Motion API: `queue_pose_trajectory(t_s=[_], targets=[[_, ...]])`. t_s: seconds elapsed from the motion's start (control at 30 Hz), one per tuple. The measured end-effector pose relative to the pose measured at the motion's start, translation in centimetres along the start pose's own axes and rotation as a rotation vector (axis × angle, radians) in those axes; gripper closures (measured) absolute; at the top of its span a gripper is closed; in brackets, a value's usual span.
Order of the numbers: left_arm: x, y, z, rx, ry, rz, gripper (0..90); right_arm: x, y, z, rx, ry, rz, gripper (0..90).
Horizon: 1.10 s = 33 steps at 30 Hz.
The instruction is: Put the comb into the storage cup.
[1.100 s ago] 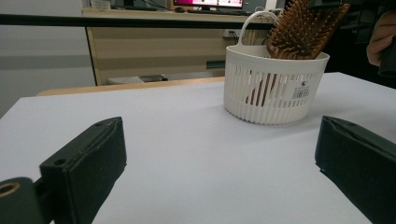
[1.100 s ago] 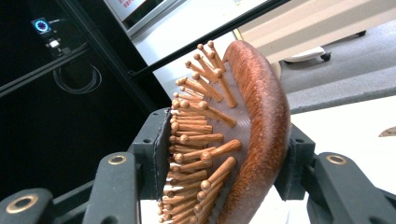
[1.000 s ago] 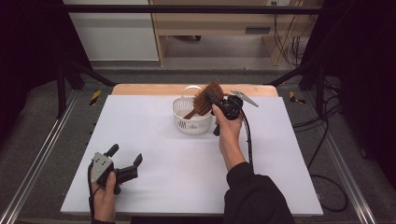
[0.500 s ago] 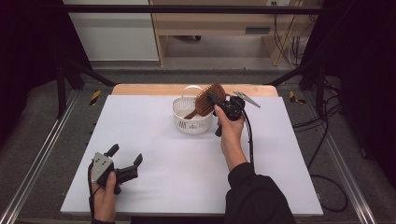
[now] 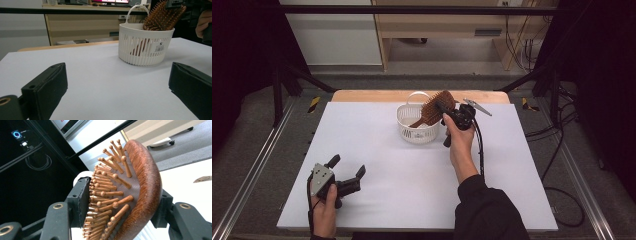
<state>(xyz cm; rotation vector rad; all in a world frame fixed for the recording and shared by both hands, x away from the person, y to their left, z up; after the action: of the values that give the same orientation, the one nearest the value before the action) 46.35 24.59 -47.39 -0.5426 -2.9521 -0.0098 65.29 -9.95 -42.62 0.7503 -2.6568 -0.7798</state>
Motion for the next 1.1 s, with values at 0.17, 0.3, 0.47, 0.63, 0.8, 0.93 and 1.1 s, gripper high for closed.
queue_pose_trajectory(t_s=[0.17, 0.3, 0.47, 0.63, 0.8, 0.93, 1.1], targets=[[0.02, 0.1, 0.01, 0.002, 0.001, -0.002, 2.2, -0.01, -0.01, 0.0, 0.007, 0.001, 0.002, 40.6], [0.01, 0.1, 0.01, 0.003, 0.001, -0.001, 2.2, 0.01, -0.05, -0.06, 0.01, 0.003, 0.011, 37.7], [-0.01, 0.05, 0.02, 0.003, 0.001, 0.0, 2.2, 0.17, -0.44, -0.1, 0.005, 0.014, 0.025, 32.3], [-0.02, 0.07, 0.03, 0.004, 0.002, 0.0, 2.2, 0.25, -0.31, -0.24, 0.023, 0.016, 0.026, 28.6], [-0.01, 0.06, 0.02, 0.003, 0.001, 0.0, 2.2, 0.29, -0.17, -0.25, 0.036, 0.022, 0.029, 24.9], [-0.01, 0.08, 0.02, 0.004, 0.001, 0.0, 2.2, 0.33, -0.06, -0.31, 0.06, 0.022, 0.037, 23.0], [0.0, 0.08, 0.02, 0.004, 0.001, 0.0, 2.2, 0.39, 0.07, -0.37, 0.097, 0.022, 0.054, 19.5]])
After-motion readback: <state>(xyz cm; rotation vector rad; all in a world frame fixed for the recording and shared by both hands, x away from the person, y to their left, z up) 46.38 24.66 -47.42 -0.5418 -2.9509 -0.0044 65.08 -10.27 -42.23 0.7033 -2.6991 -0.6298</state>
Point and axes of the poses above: each handheld gripper's, and its own axes: x roughly backward along the jaws, z roughly out of its underside, y roughly to its left, the point moved 5 cm from there along -x, roughly forward along the jaws, and after that the axes turned 4 degrees about -z, right-handed, at the moved point
